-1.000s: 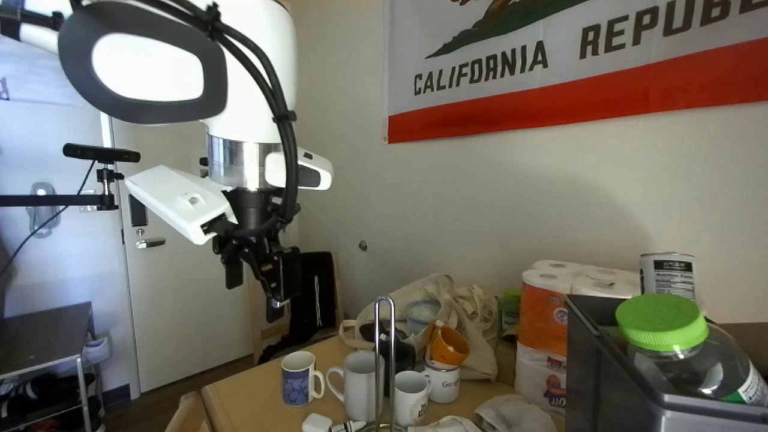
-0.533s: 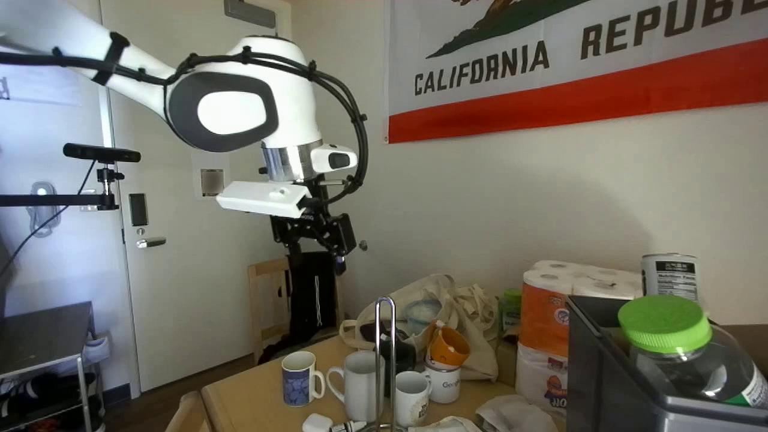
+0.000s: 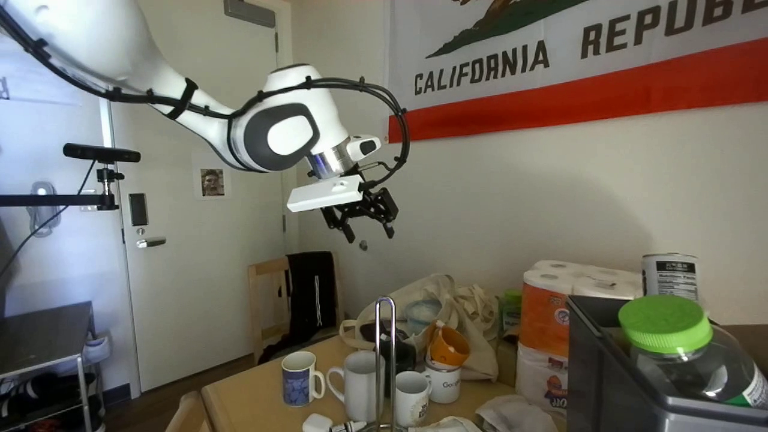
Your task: Take the white and yellow mug out of the white mug and put it on the table
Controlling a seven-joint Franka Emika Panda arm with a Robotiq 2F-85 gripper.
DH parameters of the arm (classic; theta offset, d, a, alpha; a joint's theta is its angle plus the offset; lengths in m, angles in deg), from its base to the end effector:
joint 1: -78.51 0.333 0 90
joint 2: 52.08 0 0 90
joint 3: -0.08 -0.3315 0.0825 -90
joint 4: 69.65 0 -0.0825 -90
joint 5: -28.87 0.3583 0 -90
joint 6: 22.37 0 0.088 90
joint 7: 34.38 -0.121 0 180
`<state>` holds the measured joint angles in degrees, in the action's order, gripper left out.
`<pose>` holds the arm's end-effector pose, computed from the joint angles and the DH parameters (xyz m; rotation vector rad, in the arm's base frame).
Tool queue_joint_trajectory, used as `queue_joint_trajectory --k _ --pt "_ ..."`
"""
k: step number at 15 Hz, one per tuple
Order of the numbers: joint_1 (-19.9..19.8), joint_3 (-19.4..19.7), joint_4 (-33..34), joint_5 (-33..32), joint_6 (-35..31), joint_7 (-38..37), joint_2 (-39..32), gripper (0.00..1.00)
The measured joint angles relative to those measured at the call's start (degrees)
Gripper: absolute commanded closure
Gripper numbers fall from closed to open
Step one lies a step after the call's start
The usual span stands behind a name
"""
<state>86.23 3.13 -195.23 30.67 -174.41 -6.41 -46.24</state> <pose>0.5378 0.0425 0.5097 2.8294 0.7905 0.8412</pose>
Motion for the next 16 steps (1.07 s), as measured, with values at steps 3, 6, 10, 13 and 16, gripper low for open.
queue_joint_trajectory --k 3,6,10,13,16 --pt "-0.7 -0.84 1.82 -2.21 -1.15 -2.51 -2.82 0.0" --pt "-0.73 -0.87 1.78 -2.21 -1.15 -2.51 -2.69 0.0" --pt "-0.81 -1.02 1.79 -2.21 -1.15 -2.51 -2.91 0.0" --pt "-0.82 -1.17 2.73 -0.34 -1.2 -0.85 -5.13 0.0" --pt "-1.55 -1.9 5.86 4.32 -1.22 4.04 -10.23 0.0"
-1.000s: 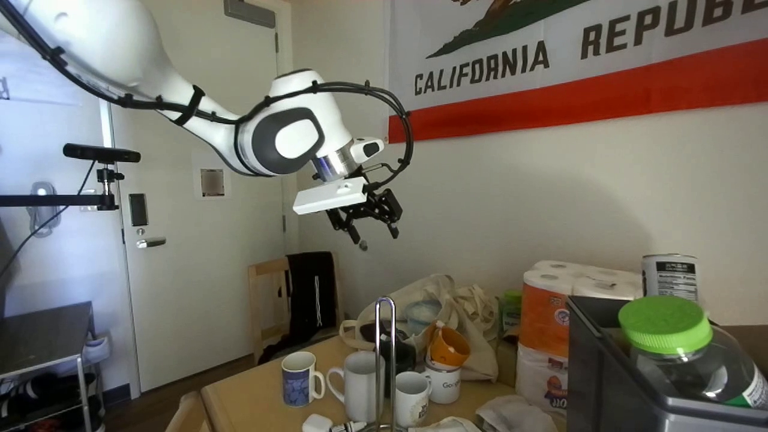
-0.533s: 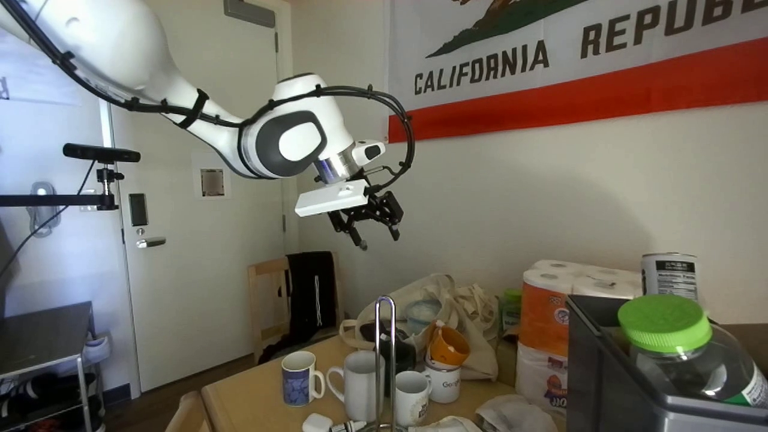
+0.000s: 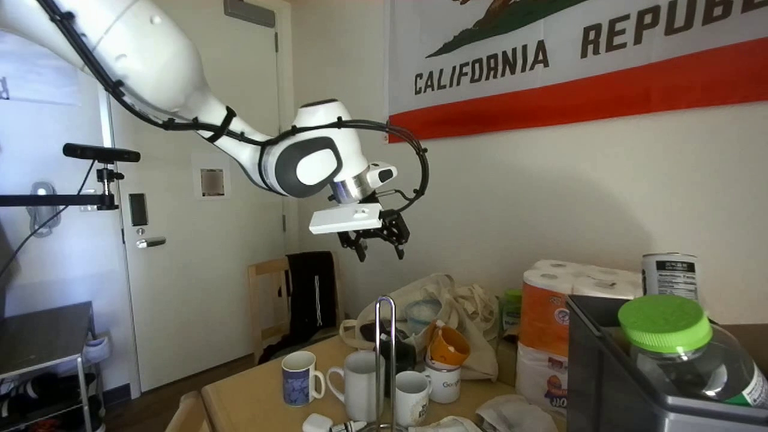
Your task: Take the white and yellow mug out of the white mug and put it on the table
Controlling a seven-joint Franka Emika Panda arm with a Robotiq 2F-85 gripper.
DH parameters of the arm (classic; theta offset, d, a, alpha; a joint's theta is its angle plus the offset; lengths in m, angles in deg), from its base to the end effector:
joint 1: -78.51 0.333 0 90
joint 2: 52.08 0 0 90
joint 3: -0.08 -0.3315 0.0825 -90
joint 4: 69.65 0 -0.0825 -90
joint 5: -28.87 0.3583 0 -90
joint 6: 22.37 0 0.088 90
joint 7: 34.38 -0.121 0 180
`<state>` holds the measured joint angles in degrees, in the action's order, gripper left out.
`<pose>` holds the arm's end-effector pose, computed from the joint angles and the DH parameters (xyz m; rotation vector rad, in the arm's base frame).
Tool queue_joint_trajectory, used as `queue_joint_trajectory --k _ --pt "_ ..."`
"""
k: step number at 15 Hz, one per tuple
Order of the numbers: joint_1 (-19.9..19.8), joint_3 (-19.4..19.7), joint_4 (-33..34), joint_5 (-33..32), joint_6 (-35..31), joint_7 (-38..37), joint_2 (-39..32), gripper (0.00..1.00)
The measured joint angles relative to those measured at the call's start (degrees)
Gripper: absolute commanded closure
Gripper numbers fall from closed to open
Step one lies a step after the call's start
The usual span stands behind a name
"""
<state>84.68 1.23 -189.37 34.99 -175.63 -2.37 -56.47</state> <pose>0.5842 0.0490 0.4617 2.8731 0.8321 0.7806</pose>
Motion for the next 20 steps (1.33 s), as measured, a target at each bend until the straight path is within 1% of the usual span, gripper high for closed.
queue_joint_trajectory --k 3,7,9,14,20 --pt "-2.73 -2.04 4.97 2.69 0.0 4.68 -7.11 0.0" --pt "-6.96 -5.24 12.99 2.42 0.0 7.8 -16.86 0.0" --pt "-8.37 -6.41 16.9 1.45 0.0 8.48 -20.99 0.0" --pt "-9.68 -7.33 24.96 -2.39 0.29 8.46 -29.14 0.0" --pt "-10.49 -7.27 30.74 -5.89 3.42 8.29 -34.9 0.0"
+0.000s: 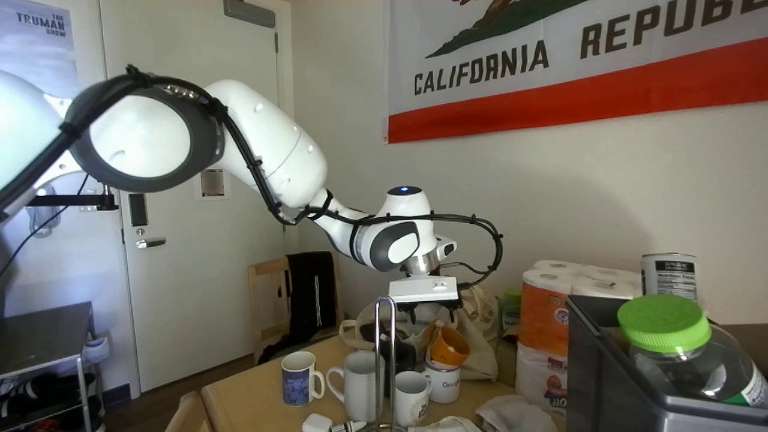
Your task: Take the white and yellow mug out of the white mug and put it on the table
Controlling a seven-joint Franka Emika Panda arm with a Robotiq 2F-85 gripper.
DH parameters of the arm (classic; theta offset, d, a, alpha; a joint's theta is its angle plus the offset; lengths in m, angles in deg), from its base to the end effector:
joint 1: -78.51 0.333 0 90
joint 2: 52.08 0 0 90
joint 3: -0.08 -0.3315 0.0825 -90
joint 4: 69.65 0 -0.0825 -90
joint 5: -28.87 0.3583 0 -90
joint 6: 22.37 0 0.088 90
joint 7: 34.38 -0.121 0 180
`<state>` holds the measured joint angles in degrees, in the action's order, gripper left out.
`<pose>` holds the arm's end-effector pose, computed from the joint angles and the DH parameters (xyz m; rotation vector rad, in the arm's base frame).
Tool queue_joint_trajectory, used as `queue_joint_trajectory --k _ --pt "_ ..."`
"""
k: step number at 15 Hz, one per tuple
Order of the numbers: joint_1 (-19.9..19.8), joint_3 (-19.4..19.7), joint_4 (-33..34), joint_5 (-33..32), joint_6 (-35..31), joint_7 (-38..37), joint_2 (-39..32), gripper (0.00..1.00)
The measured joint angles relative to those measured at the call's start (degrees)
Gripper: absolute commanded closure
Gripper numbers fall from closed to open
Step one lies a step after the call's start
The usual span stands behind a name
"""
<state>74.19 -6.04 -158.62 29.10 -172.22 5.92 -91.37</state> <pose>0.7326 0.0074 0.3022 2.8418 1.0288 0.5819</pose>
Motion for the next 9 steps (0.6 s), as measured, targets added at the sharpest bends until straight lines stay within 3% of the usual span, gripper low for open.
queue_joint_trajectory --k 4,5,7,9 --pt "-0.31 0.0 2.27 -0.19 4.5 0.0 -1.86 0.01" --pt "-0.35 0.0 2.7 -0.19 5.87 0.0 -2.17 0.25" --pt "-0.43 0.0 3.63 -0.19 8.9 -0.08 -2.74 0.3" --pt "-0.48 0.02 4.43 -0.19 11.5 -0.1 -3.14 0.46"
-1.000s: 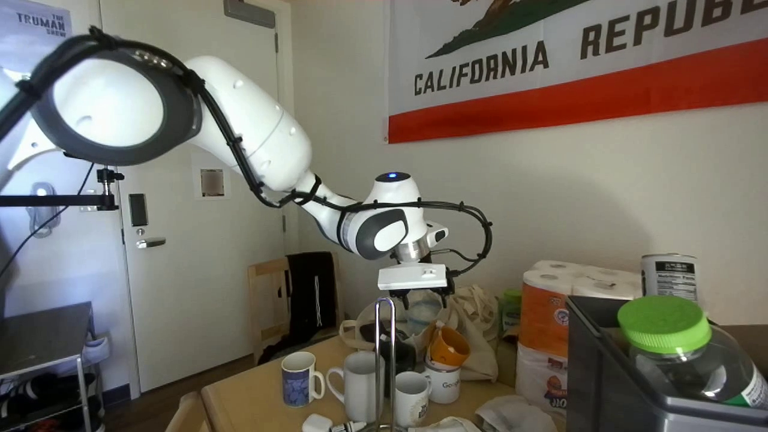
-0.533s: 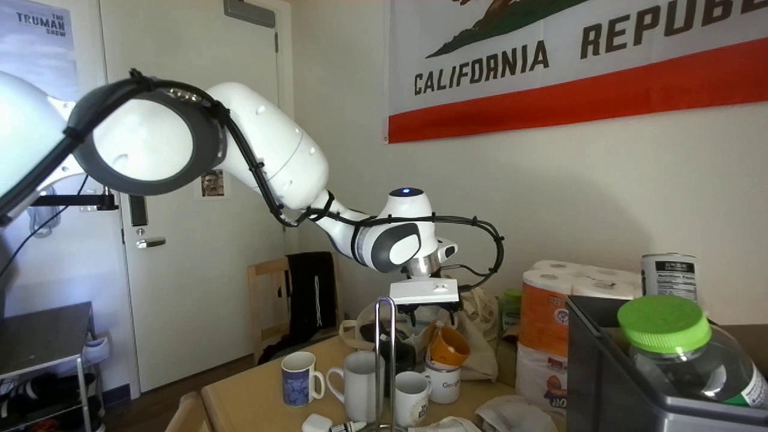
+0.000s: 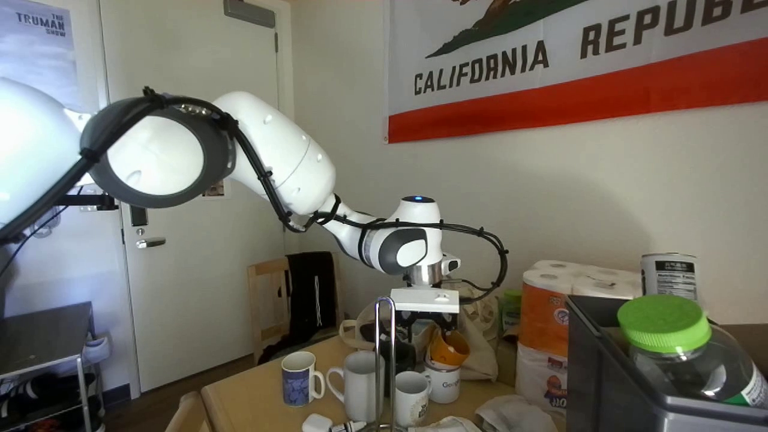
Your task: Take the white and yellow mug out of the white mug and put it on the table
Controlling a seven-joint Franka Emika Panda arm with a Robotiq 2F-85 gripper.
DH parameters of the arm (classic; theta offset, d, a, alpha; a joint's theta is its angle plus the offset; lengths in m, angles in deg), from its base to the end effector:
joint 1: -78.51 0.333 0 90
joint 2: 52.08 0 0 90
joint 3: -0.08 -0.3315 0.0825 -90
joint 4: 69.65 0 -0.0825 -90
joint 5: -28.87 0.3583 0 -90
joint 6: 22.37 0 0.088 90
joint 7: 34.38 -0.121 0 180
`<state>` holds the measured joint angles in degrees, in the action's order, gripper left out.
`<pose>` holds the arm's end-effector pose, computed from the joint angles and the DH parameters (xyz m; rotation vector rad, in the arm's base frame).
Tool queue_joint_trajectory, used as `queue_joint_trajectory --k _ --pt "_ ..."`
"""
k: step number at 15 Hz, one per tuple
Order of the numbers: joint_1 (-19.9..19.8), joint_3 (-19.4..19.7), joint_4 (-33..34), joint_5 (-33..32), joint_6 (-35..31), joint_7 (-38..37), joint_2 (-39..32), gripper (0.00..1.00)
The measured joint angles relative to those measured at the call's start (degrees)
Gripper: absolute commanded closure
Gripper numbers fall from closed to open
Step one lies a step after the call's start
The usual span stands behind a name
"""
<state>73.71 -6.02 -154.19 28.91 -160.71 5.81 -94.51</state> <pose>0.7307 0.0006 0.2734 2.9384 1.0538 0.3348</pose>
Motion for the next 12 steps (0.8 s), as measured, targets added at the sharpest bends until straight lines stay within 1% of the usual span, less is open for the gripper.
queue_joint_trajectory --k 1,4,5,7,9,10,12 --pt "-0.01 0.01 0.36 0.0 1.03 0.0 -0.17 0.55" --pt "-0.05 0.01 1.37 0.0 3.27 -0.01 -0.65 0.77" --pt "-0.05 0.01 1.61 0.0 3.73 -0.01 -0.77 0.86" --pt "-0.08 0.02 2.05 0.0 4.32 -0.01 -1.0 0.99" --pt "-0.11 0.03 2.45 0.0 4.53 -0.05 -1.11 1.0" --pt "-0.12 0.03 2.63 0.01 4.54 -0.1 -1.12 0.98" --pt "-0.14 0.05 2.84 0.04 4.56 -0.61 -1.22 0.98"
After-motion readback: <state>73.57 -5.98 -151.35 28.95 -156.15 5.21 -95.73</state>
